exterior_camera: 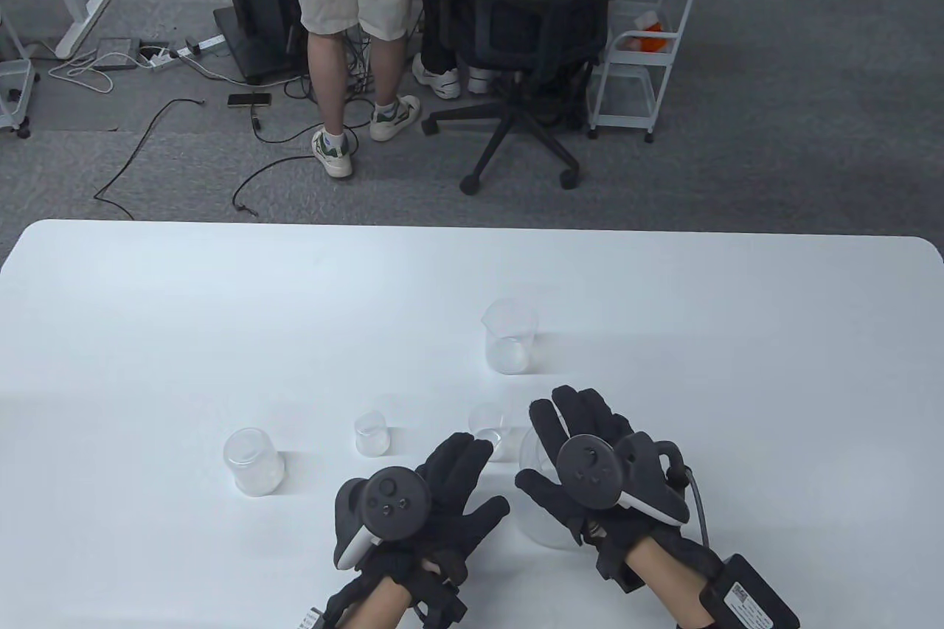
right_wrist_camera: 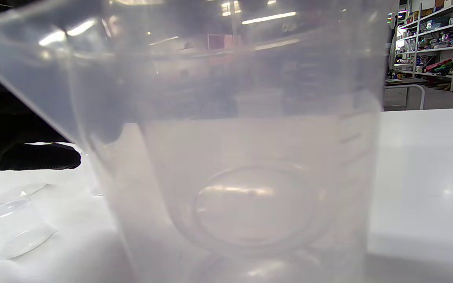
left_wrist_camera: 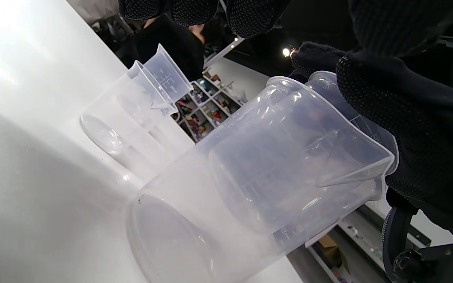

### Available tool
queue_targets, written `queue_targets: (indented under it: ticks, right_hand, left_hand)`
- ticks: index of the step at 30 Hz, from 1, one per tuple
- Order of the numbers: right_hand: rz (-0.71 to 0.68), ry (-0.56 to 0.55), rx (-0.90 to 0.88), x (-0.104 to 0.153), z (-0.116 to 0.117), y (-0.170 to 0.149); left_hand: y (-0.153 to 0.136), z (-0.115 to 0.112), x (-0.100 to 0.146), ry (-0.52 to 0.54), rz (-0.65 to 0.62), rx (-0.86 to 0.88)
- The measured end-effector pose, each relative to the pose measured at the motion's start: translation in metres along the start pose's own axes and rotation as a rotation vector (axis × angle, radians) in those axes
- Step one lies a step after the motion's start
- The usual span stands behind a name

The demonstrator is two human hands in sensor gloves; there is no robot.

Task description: Nest plastic beakers

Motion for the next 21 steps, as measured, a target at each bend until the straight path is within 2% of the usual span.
queue_targets:
  ticks: [6,11,17,21]
  right_hand:
    - [0.012,-0.074,-0.051,0.007,-0.013,-0.01]
    - [0.031,-0.185,-0.163,0.028,-0.028,-0.034]
    - [0.04,-0.284,-0.338,0.062,-0.032,-0.071]
    - [0.065,-0.316,-0.44,0.077,-0.019,-0.092]
  left_hand:
    - [-0.001,0.002,0.0,0.006,0.009,-0.003]
    - [0.004,0.015,-0.004,0.041,0.018,-0.042]
    - [0.024,0.039,-0.028,0.057,0.031,-0.182]
    - [0.034,0.047,-0.052,-0.009,0.084,-0.257]
Point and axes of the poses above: the tracker on the back of each hand, its own y axis roughly to the thumb side, its own x axis roughly from the fingertips to the wrist, z = x × y, the point moved 5 cm from there along -x, roughly from the wrist to the fingertips, and after that the axes turned 1 degree about -z, right-handed, at the moved point
